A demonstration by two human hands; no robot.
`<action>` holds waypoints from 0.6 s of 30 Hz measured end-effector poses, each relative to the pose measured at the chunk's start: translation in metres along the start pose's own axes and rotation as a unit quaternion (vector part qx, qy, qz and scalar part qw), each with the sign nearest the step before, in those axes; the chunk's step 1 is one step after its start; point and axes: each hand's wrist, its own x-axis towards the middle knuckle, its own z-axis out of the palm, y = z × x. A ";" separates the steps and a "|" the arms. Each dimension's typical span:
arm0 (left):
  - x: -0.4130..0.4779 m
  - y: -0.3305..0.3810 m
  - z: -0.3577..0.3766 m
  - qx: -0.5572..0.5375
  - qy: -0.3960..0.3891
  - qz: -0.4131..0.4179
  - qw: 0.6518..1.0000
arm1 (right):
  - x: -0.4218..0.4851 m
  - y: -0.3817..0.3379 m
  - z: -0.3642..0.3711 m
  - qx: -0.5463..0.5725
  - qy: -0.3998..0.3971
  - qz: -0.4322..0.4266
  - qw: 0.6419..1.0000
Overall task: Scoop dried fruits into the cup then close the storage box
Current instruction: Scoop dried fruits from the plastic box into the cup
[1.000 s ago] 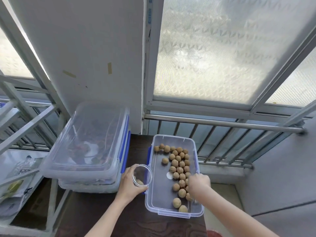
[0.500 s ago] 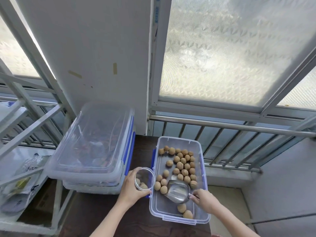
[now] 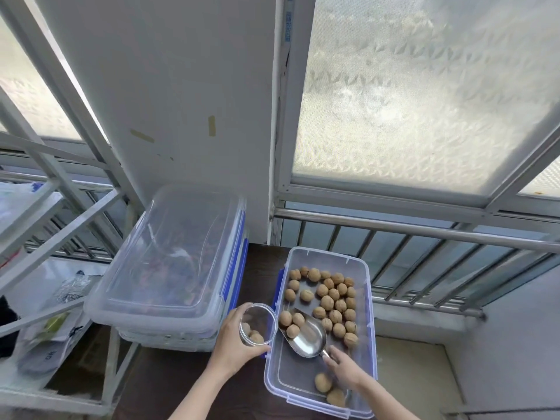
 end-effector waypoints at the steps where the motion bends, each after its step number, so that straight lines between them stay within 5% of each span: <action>1: 0.000 0.001 0.000 -0.004 0.001 -0.001 1.000 | -0.002 0.000 -0.001 0.013 0.010 -0.011 1.000; 12: -0.003 0.003 -0.004 -0.036 0.038 -0.014 0.999 | -0.036 -0.025 -0.028 0.013 0.066 -0.092 0.993; 18: -0.008 0.007 -0.004 -0.030 0.046 0.005 0.998 | -0.089 -0.059 -0.066 -0.061 0.025 -0.156 0.986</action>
